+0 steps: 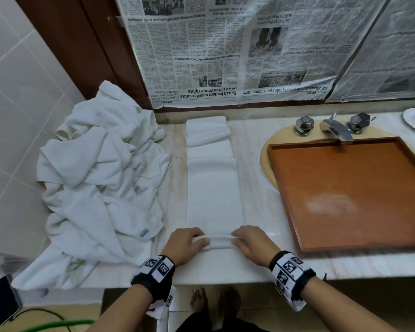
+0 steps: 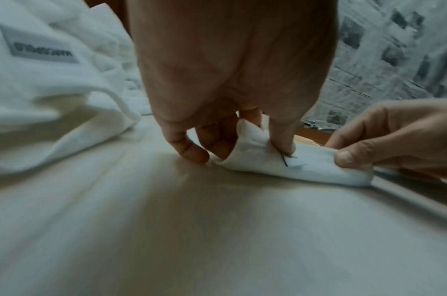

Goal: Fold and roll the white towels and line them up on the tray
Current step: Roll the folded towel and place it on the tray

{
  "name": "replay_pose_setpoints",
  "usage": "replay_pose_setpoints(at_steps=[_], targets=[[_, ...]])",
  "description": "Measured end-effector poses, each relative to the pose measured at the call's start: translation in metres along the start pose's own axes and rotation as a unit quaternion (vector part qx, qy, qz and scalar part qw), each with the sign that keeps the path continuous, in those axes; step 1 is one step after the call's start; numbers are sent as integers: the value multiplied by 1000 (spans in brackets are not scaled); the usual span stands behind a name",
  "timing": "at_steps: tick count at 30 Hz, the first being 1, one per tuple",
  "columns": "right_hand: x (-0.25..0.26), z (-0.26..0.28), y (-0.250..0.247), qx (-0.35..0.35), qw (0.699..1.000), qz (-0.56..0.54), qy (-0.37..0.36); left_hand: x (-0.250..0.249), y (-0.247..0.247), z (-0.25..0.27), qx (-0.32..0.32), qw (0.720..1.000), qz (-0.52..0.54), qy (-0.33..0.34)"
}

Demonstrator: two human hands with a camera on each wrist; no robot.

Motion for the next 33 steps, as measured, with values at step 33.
replay_pose_setpoints(at_steps=[33], targets=[[10,-6,-7,-62,996,56,-6,-15,-11,0,-73,993,-88,23]])
Point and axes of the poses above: each hand's wrist, its own z-axis away from the middle knuckle, its own y-axis out of the palm, x = y × z, the point moved 8 cm from there along -z, towards the middle knuckle, and after that the axes turned 14 degrees about -z, right-handed, at the moved point
